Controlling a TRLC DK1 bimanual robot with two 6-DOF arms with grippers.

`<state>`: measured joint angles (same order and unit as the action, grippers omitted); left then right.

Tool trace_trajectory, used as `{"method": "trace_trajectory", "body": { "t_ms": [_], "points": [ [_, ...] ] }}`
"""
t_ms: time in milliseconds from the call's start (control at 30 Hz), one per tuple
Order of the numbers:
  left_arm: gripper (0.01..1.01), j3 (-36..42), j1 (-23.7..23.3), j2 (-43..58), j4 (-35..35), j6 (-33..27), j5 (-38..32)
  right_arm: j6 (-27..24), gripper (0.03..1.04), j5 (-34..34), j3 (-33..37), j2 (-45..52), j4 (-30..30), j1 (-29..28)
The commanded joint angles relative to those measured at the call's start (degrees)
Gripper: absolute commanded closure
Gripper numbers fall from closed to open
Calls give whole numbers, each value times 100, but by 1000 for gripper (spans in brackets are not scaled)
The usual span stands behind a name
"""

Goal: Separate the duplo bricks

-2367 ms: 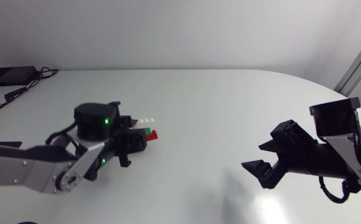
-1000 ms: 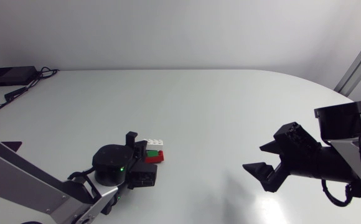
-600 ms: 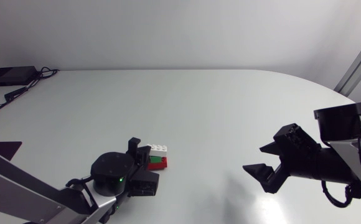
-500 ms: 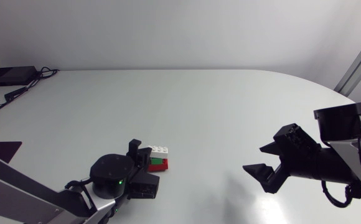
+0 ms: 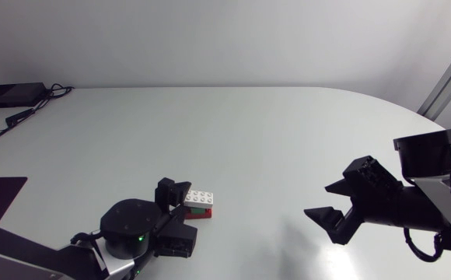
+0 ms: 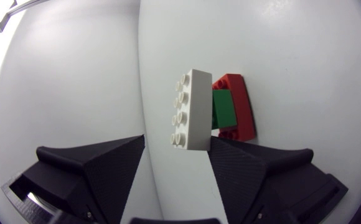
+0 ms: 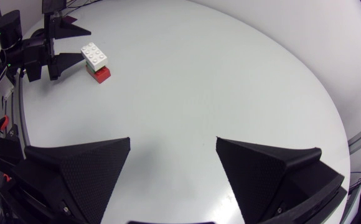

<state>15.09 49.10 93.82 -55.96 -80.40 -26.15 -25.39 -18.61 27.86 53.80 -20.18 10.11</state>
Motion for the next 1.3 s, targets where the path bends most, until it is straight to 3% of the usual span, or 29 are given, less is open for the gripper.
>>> {"method": "trace_trajectory", "body": {
  "t_ms": [0, 233, 500, 633, 800, 933, 1000, 1133, 1267],
  "points": [
    [182, -68, -120, -426, 7, -248, 5, -177, 69, -134, 124, -19, -258, 26],
    [111, 2, -621, -1525, 982, -37, 435, -625, 69, -468, 1029, 544, -1119, 369],
    [115, -182, -612, -1525, 912, 60, 435, -494, 69, -459, 1205, 930, -1066, 879],
    [115, -112, -850, -1569, 1009, 60, 629, -529, 69, -459, 1275, 1203, -1049, 1002],
    [113, 345, -1518, -2061, 2432, 701, 1227, -485, 69, -468, 1503, 1757, -1023, 1204],
    [113, 1391, -2467, -2298, 4559, 1642, 2325, -362, 69, -468, 1741, 2012, -961, 1380],
    [113, 1936, -2941, -2175, 5262, 1967, 2923, -300, 69, -468, 1908, 2143, -952, 1459],
    [113, 2578, -3478, -1841, 6273, 2274, 3644, -89, 69, -424, 2435, 2732, -812, 1599],
    [113, 2727, -3759, -1674, 6678, 2327, 4144, 192, 69, -231, 3349, 3655, -820, 1731]
  ]
}}
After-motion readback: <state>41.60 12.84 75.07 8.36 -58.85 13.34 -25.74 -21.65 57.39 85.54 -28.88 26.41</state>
